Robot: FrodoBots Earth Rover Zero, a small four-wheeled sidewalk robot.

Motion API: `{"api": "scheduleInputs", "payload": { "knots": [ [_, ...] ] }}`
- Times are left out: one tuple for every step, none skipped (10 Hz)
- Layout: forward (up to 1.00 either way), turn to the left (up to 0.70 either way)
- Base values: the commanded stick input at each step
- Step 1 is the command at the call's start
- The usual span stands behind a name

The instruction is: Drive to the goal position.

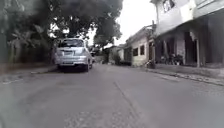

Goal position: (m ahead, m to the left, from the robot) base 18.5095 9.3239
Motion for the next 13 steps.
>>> {"api": "scheduleInputs", "payload": {
  "knots": [
    [1.00,0.00],
    [1.00,0.00],
    [1.00,0.00],
    [1.00,0.00],
    [1.00,0.00],
    [1.00,0.00],
    [1.00,0.00],
    [1.00,0.00],
    [1.00,0.00],
    [1.00,0.00],
    [1.00,0.00],
    [1.00,0.00],
    [1.00,0.00]
  ]
}}
